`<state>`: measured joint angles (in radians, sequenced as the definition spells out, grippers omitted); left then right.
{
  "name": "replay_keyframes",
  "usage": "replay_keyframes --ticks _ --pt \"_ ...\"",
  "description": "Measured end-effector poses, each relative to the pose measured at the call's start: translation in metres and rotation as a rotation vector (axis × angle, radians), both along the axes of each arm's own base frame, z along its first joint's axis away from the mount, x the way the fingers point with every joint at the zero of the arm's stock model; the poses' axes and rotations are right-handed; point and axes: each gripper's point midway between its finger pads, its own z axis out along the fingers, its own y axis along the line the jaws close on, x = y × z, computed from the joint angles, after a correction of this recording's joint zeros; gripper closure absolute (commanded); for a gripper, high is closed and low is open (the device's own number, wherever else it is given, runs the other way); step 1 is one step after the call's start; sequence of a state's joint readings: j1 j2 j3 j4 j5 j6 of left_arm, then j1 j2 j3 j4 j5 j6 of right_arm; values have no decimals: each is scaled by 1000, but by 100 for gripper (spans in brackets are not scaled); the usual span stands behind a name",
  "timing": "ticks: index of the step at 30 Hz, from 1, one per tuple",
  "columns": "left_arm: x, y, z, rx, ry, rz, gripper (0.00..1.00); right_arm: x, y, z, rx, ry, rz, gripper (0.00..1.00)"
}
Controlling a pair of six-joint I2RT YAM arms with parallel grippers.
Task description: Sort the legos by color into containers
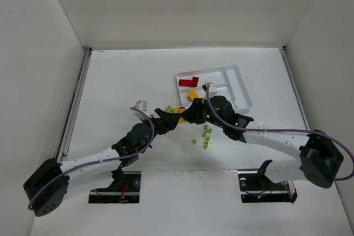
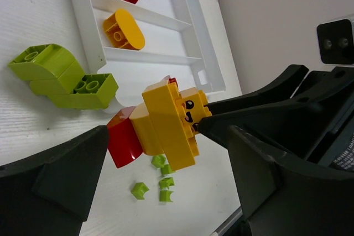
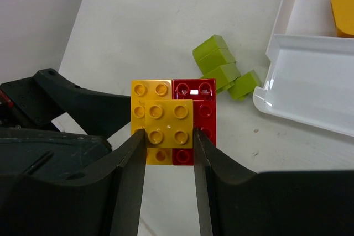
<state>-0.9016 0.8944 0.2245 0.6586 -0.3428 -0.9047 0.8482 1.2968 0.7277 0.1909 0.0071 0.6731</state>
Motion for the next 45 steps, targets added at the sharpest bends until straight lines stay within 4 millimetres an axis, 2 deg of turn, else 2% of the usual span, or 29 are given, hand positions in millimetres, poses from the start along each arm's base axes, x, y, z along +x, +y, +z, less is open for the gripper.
replay_keyframes --ticks 7,16,21,31,39,45 --pt "5 -5 -2 0 30 8 14 1 -1 -1 -25 -28 -22 72" --pt "11 7 -8 -7 90 58 12 5 -4 -1 -53 -64 -50 72" --pt "13 8 -9 -27 130 64 13 5 -4 -1 -66 -77 -55 72" --pt "14 -9 -7 -50 187 20 20 4 -3 -1 -78 -89 -57 72" --pt "17 1 -16 -22 224 55 22 4 -4 4 -67 -100 -58 72" --pt "19 4 -16 -23 221 63 25 5 -4 5 -67 -100 -60 72"
